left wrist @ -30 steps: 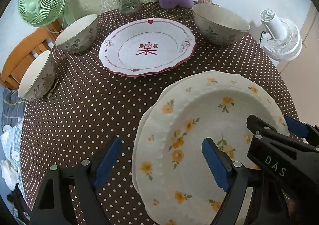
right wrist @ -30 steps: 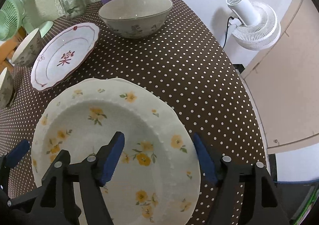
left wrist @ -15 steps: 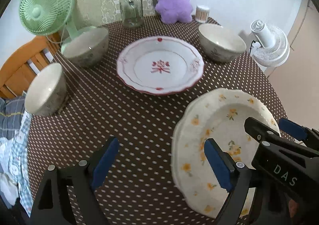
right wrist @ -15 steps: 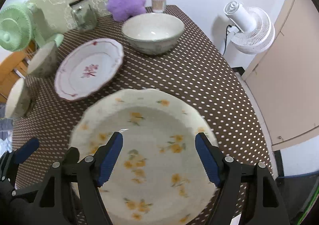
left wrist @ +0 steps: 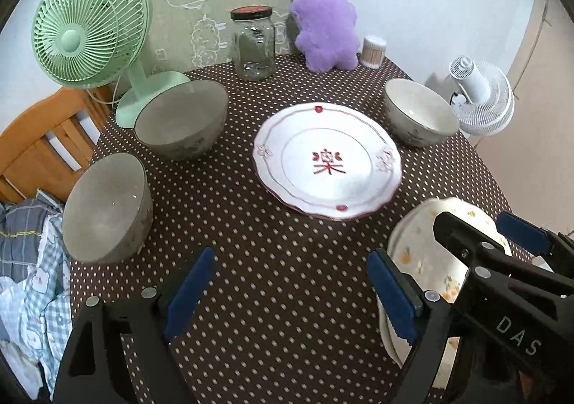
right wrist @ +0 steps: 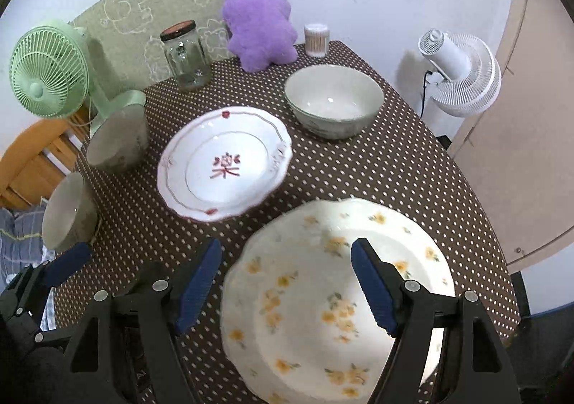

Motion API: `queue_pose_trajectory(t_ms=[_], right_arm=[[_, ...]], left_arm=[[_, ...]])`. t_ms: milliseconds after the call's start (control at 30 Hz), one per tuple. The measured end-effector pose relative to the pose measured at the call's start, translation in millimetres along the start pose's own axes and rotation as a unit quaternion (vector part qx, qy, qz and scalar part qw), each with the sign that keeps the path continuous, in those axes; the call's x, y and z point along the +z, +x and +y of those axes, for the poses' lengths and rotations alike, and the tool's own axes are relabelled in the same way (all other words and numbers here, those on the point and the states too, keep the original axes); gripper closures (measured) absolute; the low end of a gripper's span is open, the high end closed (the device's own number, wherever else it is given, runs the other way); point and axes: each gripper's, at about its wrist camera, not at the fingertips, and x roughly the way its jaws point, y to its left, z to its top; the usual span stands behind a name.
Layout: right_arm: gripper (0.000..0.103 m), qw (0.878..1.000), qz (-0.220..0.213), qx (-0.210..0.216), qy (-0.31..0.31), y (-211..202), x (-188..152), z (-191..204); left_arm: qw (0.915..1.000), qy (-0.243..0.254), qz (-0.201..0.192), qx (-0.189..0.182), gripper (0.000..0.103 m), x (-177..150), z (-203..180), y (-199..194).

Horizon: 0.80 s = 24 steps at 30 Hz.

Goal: Organize plates and bowls

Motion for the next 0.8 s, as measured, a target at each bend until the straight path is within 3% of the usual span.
queue_pose_trajectory(t_ms=[233,500,800], right_arm=[[0.025,1.000,-0.011,-0.002,-0.008,17,23,15],[0.025,1.000,0.001,0.016,-0.006,66,48,17],[0.025,1.000,0.016,0.023,-0.015,111,71,17]], left_arm=[[0.9996,-0.028,-0.001,0.004,0.014,19,12,20],[0.9990,-0.037,0.004,0.022,0.016,42,15,60],[0.9980,-0.054,0.015,0.030,0.025,57,15,100]])
